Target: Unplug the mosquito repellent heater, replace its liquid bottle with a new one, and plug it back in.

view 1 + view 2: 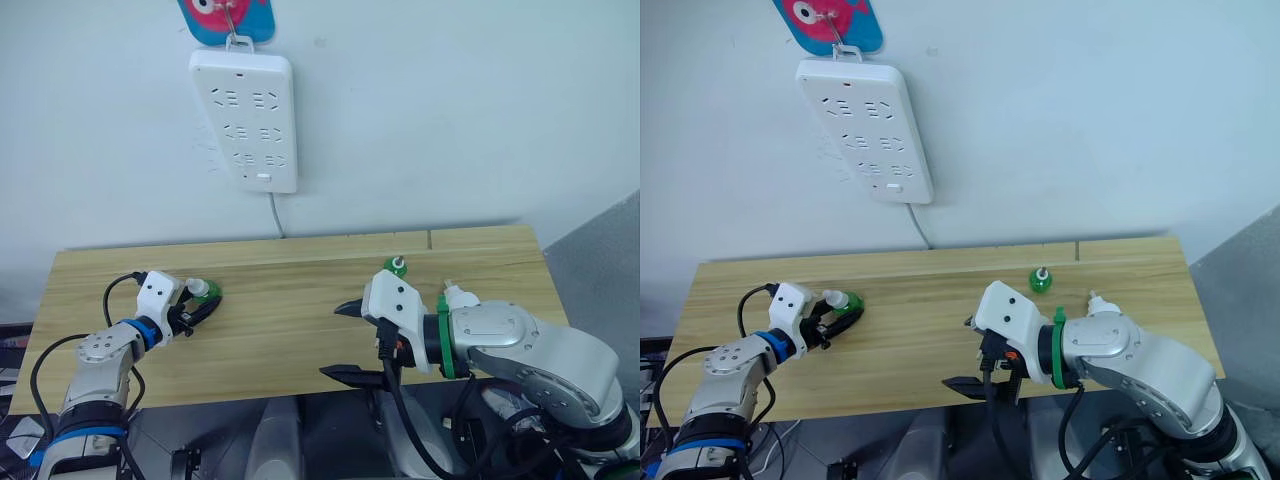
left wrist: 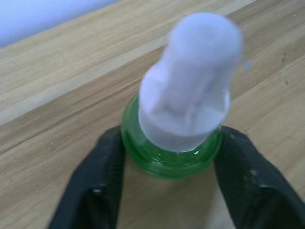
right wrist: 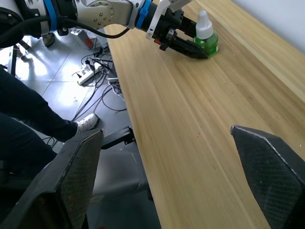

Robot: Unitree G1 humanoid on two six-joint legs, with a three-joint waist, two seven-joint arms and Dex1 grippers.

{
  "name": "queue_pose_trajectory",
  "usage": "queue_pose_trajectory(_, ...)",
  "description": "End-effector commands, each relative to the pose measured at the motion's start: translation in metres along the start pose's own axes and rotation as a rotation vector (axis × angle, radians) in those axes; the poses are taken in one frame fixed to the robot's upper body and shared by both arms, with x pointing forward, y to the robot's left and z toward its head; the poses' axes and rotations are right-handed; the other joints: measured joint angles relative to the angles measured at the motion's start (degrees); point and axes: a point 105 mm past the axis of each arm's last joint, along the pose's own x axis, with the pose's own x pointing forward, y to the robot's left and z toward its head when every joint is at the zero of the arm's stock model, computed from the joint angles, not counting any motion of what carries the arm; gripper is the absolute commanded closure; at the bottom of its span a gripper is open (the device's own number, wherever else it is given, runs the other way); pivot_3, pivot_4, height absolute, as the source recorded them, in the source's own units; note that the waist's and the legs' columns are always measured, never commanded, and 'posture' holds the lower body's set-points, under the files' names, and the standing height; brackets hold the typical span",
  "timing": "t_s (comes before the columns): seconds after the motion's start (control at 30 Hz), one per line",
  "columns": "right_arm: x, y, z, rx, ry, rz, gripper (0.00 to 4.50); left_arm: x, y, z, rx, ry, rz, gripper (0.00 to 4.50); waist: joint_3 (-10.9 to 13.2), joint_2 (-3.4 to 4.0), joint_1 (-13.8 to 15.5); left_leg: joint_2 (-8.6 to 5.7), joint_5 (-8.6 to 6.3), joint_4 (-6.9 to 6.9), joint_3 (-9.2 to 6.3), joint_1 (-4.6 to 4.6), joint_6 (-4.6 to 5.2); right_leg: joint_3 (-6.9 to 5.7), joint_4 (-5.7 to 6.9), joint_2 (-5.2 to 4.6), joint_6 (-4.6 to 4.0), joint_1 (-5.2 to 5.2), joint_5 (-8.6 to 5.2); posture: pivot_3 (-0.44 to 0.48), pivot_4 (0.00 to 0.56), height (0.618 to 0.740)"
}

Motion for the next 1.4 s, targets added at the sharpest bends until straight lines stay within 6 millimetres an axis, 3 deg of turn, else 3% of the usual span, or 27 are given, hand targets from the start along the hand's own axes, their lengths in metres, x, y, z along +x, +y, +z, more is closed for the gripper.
queue_pose_trajectory(0.03,-0.006,0.009,0.010,-0.057,-0.028,0.011,0.02,0.001,-0.008,-0.010,0.000,0.027,-0.022,2.24,0.0,0.02,0.0,0.00,0.00,0.00,0.00,-0.01,0.00,0.00,-0.02,0.00,0.00,0.00,0.00,-0.152,0.423,0.728)
queue_pose_trajectory(0.27,-0.007,0.010,0.007,-0.053,-0.019,0.002,0.02,-0.004,-0.019,-0.009,0.044,0.015,-0.085,2.24,0.0,0.08,0.0,0.00,0.00,-0.13,0.02,-0.08,-0.01,0.00,-0.27,-0.02,0.05,-0.02,0.02,-0.155,0.413,0.728)
queue_pose_trajectory(0.5,-0.004,0.009,0.010,-0.062,-0.066,-0.001,0.02,-0.012,-0.079,0.033,0.194,-0.062,-0.403,2.24,0.0,0.05,0.2,0.05,0.33,-0.76,-0.05,-0.40,-0.59,-0.07,-0.27,-0.23,0.01,-0.60,0.04,-0.151,0.391,0.728)
queue_pose_trajectory(0.6,-0.001,-0.002,0.018,-0.066,-0.095,-0.018,0.02,-0.009,-0.106,0.065,0.227,-0.129,-0.520,2.24,0.0,0.05,0.1,0.11,0.37,-0.77,-0.09,-0.62,-0.64,-0.11,-0.22,-0.15,-0.13,-0.87,0.13,-0.152,0.387,0.728)
queue_pose_trajectory(0.77,0.009,-0.018,0.029,-0.067,-0.112,-0.047,0.02,-0.011,-0.130,0.087,0.254,-0.129,-0.669,2.24,0.0,0.04,-0.5,0.07,0.38,-0.76,0.09,-0.60,-0.65,0.00,-0.25,0.04,-0.09,-0.88,0.14,-0.170,0.372,0.728)
queue_pose_trajectory(0.9,0.022,-0.024,0.039,-0.043,-0.138,-0.057,0.02,-0.010,-0.137,0.096,0.266,-0.103,-0.742,2.24,0.0,0.02,-1.3,0.06,0.38,-0.79,0.07,-0.64,-0.65,-0.03,-0.20,0.07,-0.36,-0.99,0.29,-0.177,0.356,0.728)
queue_pose_trajectory(1.13,0.043,-0.017,0.042,-0.028,-0.139,-0.008,0.02,-0.003,-0.140,0.115,0.286,-0.110,-0.797,2.24,-0.1,-0.10,-1.5,0.09,0.39,-0.76,-0.02,-0.73,-0.67,-0.13,-0.19,0.05,-0.47,-1.03,0.37,-0.180,0.323,0.728)
queue_pose_trajectory(1.4,0.056,-0.032,0.040,-0.055,-0.138,-0.052,0.02,-0.002,-0.141,0.125,0.362,-0.119,-0.812,2.24,-0.4,-0.33,-1.4,0.07,0.53,-0.73,-0.06,-0.81,-0.91,-0.18,-0.18,0.02,-0.46,-1.05,0.40,-0.150,0.289,0.728)
